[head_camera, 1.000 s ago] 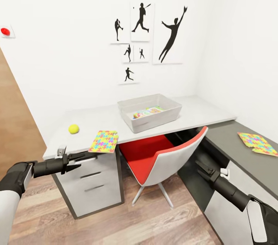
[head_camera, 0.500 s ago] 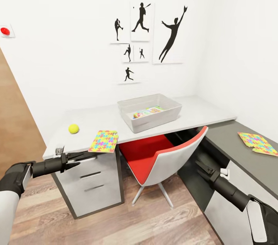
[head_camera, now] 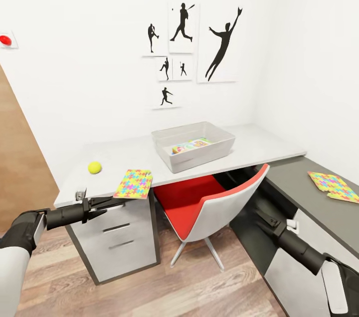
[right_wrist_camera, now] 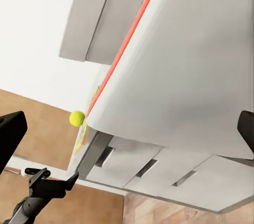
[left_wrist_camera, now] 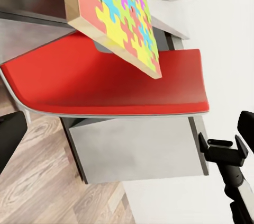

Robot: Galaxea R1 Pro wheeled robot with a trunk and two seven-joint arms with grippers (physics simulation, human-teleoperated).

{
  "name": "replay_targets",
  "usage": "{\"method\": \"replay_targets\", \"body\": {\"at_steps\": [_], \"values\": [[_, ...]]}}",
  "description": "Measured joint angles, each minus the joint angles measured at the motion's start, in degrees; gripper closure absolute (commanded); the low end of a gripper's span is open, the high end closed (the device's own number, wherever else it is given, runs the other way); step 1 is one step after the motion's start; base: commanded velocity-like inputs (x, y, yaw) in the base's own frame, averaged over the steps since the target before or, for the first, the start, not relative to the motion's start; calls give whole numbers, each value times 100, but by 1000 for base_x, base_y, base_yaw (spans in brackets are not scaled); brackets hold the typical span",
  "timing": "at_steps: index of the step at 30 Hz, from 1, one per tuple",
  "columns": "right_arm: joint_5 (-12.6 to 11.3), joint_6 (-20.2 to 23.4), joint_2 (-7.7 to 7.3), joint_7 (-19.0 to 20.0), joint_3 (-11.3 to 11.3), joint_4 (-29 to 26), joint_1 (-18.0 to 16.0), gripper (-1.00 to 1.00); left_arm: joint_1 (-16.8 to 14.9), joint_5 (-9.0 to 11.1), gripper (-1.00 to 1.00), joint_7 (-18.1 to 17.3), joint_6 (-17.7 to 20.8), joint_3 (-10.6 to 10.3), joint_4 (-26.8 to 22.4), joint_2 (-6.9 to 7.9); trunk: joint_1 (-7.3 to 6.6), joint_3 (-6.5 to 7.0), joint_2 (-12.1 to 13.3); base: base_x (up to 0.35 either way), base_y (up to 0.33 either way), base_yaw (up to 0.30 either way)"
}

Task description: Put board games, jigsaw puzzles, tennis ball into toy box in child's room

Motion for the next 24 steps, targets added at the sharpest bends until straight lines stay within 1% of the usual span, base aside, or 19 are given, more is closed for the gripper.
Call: {"method": "replay_targets", "body": {"at_steps": [3,4,5,6,7,9,11,12,13,14,18,22,24], "values": [[-20,13,-129,162,-1,6,25,-100,0,0,-100,0,1,-2,0,0,0,0,0,0,0,0],[-28,17,-209,352,-2,7,39,-100,0,0,-100,0,0,-2,0,1,0,0,0,0,0,0],[-30,19,-305,646,-3,8,52,-100,0,0,-100,0,0,-1,0,0,0,0,0,0,0,0],[-27,17,-360,838,-3,9,58,-100,0,0,-100,0,0,-1,0,-1,0,0,0,0,0,0],[-28,9,-479,1264,-1,9,62,-100,0,0,-100,0,0,1,0,1,0,0,0,0,0,0],[-15,-21,-615,1740,1,9,64,-100,0,0,-100,0,-1,3,0,0,0,0,0,0,0,0],[9,-124,-879,2577,5,13,62,-100,0,0,-100,0,-1,2,0,-1,0,0,0,0,0,0],[20,-235,-972,2890,4,15,61,-100,0,0,-100,0,-1,0,0,-1,0,0,0,0,0,0],[19,-308,-1009,3016,2,16,61,-100,0,0,-100,0,-1,-1,0,-2,0,0,0,0,0,0],[9,-473,-1057,3201,-3,17,61,-100,0,0,-100,0,-1,-1,0,-2,0,0,0,0,0,0],[-17,-917,-1109,3502,-24,19,61,-100,0,0,-100,0,-1,-2,0,-2,0,0,0,0,0,0],[-90,-1065,-1131,3594,-30,19,61,-100,0,0,-100,0,-1,-3,0,-2,0,0,0,0,0,0],[-181,-1102,-1123,3614,-28,19,61,-100,0,0,-100,0,-1,-3,0,-2,0,0,0,0,0,0]]}}
